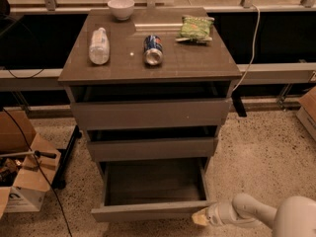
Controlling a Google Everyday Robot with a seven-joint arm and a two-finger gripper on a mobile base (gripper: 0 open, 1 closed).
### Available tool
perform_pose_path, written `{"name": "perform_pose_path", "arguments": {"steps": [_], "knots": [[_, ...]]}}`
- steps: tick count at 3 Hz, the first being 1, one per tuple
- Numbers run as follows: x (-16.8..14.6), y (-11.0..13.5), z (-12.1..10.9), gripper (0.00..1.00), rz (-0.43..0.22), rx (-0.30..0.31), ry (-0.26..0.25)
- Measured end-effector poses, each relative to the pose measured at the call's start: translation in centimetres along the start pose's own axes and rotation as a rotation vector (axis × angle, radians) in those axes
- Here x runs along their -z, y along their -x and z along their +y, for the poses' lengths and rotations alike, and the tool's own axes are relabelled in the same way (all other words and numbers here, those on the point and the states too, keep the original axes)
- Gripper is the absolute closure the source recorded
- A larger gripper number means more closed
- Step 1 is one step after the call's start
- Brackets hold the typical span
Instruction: Close bottom drawer
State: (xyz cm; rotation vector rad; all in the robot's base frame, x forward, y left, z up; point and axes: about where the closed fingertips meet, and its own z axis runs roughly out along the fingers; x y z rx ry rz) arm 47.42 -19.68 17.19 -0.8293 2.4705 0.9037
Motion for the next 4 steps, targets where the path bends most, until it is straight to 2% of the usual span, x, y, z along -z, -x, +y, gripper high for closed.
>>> {"name": "perform_pose_path", "arguments": {"steps": [1, 2, 4], "knots": [[-1.3, 3.0, -1.5, 1.00, -0.064, 0.056, -0.025], [-1.3, 2.9, -1.4, 1.00, -0.064, 0.056, -0.025], [-2.8, 8.1, -4.7, 1.00, -0.141, 0.116, -0.030]]}}
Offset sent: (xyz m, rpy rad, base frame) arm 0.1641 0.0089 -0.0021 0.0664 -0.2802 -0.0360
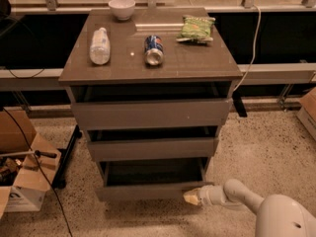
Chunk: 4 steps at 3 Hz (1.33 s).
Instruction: Close bottom drawer
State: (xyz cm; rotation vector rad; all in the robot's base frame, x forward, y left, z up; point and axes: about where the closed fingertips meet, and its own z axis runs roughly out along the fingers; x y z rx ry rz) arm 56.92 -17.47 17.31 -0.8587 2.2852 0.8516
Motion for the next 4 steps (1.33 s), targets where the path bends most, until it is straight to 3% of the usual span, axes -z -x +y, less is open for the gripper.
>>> {"name": "perform_pose_path", "arguments": {"steps": [1, 2, 4], "knots": [[0.0, 0.0, 0.0, 1.00, 0.000, 0.000, 0.000], [-0.7, 4.5, -3.5, 1.00, -0.046, 0.069, -0.023], [-1.2, 8.4, -5.8, 1.00, -0.083, 0.129, -0.036]]}}
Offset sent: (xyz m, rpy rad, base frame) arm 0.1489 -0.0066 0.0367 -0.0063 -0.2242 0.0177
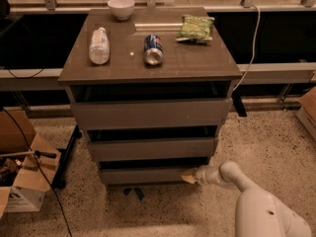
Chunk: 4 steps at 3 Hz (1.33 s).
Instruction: Close bottom drawer
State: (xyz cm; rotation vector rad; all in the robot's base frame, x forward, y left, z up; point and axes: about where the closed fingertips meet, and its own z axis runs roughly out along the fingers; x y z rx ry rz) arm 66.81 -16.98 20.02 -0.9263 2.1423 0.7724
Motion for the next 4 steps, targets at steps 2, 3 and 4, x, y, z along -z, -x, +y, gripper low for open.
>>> {"name": "perform_pose_path", "arguments": {"steps": [2, 3, 4], "knots": [[0.17, 0.95, -1.13, 0.59, -0.011, 0.012, -0.018], [-0.13, 0.93, -0.92, 0.36, -0.010, 0.012, -0.013], [-0.40, 0.90, -0.73, 0.13, -0.010, 0.012, -0.008]]}}
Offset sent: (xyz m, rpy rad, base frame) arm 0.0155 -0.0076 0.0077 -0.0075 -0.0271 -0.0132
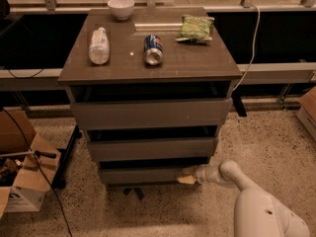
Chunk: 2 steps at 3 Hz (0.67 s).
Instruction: Close bottom drawer
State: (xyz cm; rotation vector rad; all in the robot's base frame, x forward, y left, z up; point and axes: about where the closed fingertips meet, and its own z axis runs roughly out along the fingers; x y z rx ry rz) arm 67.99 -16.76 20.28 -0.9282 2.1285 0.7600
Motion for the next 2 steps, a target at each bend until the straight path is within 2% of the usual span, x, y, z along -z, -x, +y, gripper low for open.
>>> {"name": "perform_pose_path", "arguments": {"steps": [1, 2], "knots": [[-0.23, -0.03, 0.18, 0.00, 0.001, 0.000, 0.004], [-0.16, -0.19, 0.53, 0.00, 0.001, 0.000, 0.004]]}}
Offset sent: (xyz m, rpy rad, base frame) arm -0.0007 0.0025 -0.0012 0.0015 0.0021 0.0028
